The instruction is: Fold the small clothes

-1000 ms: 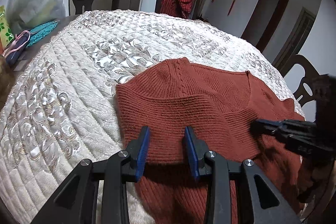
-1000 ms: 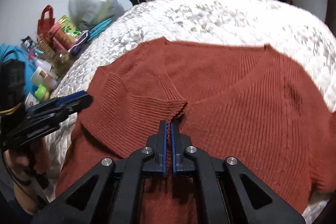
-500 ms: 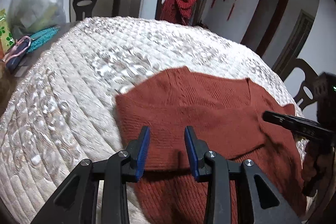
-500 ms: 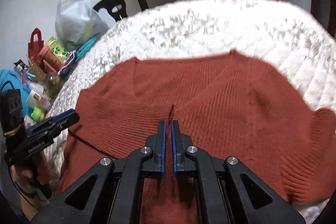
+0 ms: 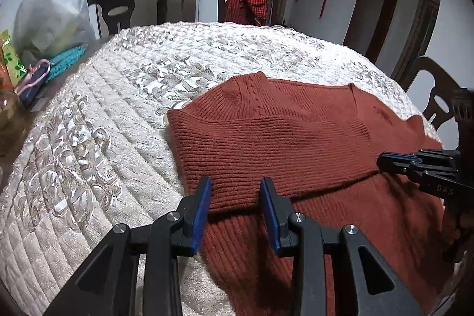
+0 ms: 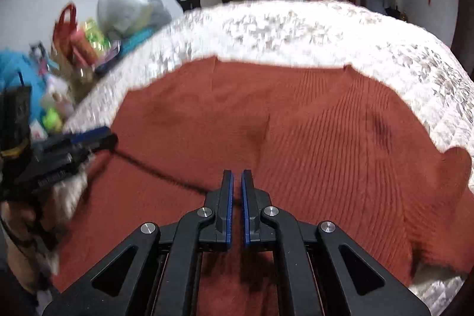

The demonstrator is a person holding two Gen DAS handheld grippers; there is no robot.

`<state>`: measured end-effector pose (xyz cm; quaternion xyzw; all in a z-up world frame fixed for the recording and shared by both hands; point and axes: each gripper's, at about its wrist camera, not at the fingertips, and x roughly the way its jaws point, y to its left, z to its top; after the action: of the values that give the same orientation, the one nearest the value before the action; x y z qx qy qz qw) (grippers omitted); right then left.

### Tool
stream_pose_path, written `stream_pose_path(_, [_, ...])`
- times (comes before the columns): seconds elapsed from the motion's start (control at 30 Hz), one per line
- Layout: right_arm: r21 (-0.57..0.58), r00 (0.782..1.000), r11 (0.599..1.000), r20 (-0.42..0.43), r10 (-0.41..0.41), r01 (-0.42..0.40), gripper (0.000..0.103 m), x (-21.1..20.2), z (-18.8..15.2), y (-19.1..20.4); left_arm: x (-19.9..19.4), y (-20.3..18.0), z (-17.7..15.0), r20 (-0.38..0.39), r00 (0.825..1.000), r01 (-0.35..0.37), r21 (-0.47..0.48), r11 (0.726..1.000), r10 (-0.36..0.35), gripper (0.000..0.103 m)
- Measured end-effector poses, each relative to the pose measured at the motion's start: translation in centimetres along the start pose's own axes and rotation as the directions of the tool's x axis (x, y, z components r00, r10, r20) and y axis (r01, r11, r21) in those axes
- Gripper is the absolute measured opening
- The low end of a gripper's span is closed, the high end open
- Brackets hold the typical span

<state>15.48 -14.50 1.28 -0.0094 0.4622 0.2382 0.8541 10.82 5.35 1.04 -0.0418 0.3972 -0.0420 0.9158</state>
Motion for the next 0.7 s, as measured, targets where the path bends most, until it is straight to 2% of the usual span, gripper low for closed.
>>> stream_pose_path(0.13, [0.008,1.000,1.000,0.008,0.000,0.000,0.005,-0.6,-0.5,-0.3,-1.1,0.0,-0.3,0.003,1.000,0.012,-0.018,1.000,-0.011,0.037])
stream_pose_path(0.23, [-0.005,0.999,1.000,0.035,-0.031,0.031,0.005,-1.4,-0.7,-0.1,-2.1,0.0,-0.8,0.012,1.000,0.023,-0.027,0.999,-0.023,0.037])
stream_pose_path(0.3, [-0.001,0.999,1.000,0.049,-0.017,0.017,0.005,-2.0,-1.0,-0.1,-2.8,-0.1,-1.4,0.015,1.000,0.024,-0.035,0.999,-0.024,0.037])
stream_pose_path(0.43, [0.002,0.998,1.000,0.067,-0.019,0.019,0.006,-3.7,-2.7,0.0,-4.7,-1.1,-2.6,0.040,0.999,0.026,-0.015,1.000,-0.025,0.037])
stream_pose_path(0.6, [0.017,0.993,1.000,0.118,-0.023,0.021,0.029,-7.3,-5.7,-0.5,-6.8,-2.5,-4.9,0.056,0.998,0.039,0.002,0.999,-0.039,0.038])
stream_pose_path(0.7, [0.047,0.990,0.998,0.136,-0.041,0.035,0.031,-8.8,-7.3,-1.4,-7.5,-2.9,-5.8,0.063,0.998,0.030,0.007,1.000,-0.031,0.039])
